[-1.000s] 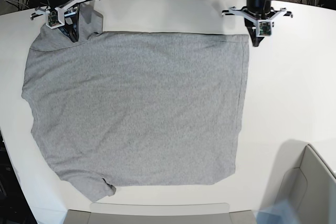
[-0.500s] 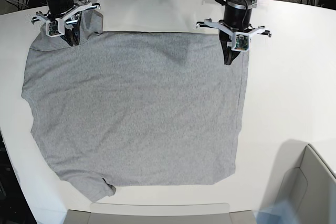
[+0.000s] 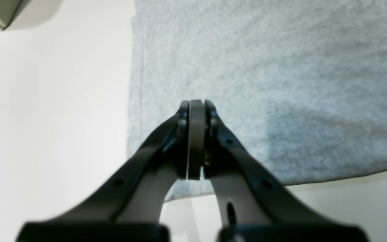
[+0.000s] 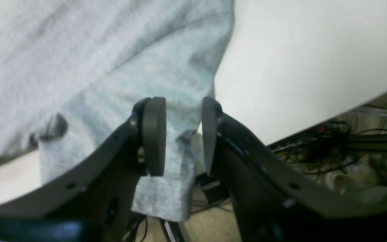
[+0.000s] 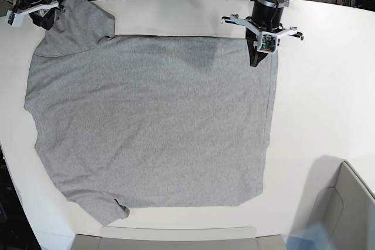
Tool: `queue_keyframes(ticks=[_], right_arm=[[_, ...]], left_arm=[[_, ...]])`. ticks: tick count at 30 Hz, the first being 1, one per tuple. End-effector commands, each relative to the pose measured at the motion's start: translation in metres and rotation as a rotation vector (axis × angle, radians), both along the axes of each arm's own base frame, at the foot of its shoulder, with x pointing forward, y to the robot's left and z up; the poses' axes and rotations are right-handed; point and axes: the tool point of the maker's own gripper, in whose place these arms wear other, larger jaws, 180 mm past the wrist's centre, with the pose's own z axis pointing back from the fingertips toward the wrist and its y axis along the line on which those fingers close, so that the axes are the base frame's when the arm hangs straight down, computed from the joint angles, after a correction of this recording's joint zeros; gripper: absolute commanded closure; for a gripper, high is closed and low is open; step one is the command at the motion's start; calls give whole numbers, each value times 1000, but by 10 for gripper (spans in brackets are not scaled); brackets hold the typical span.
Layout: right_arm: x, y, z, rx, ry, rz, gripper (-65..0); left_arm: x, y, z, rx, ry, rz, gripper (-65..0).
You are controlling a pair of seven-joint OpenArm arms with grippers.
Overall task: Fold the T-shirt properly
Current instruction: 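Lower both grippers to the shoulder corners of the grey shirt and grasp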
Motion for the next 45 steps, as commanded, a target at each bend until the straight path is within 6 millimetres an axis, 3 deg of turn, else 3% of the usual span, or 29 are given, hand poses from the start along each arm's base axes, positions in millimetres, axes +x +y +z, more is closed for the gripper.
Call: queue_keyframes(ticks=[1, 9, 14, 18, 22, 25, 28, 30, 33, 36, 42, 45], right_arm=[[1, -1, 2, 5, -17, 22, -182], [-13, -6, -43, 80, 68, 10, -179], [-14, -8, -47, 80, 83, 15, -179], [-9, 9, -56, 126, 124, 56, -179], [-5, 24, -55, 149, 109, 131, -179], [-4, 30, -53, 155, 99, 171, -179], [-5, 29, -53, 152, 102, 175, -179], [-5, 28, -53, 151, 103, 175, -179], [-4, 28, -53, 150, 102, 176, -179], [-5, 31, -55, 159, 124, 190, -179], [-2, 36, -55, 170, 128, 215, -179], [-2, 36, -55, 171, 128, 214, -179]], left_arm=[[3, 0, 10, -1, -43, -1, -4], [1, -1, 8, -15, -33, 19, -4], [-4, 1, -5, -20, 56, 49, -4], [-1, 3, -11, -15, 103, 58, -5], [-8, 1, -22, -49, 178, 70, -70], [-8, 18, -23, -178, 195, 153, -161], [-7, 54, -19, -364, 185, 295, -251], [-7, 80, -14, -459, 162, 381, -270], [-12, 99, -24, -522, 229, 430, -271], [-4, 97, -39, -560, 313, 417, -271], [-10, 94, -56, -574, 391, 421, -273], [-20, 99, -75, -580, 446, 458, -273]])
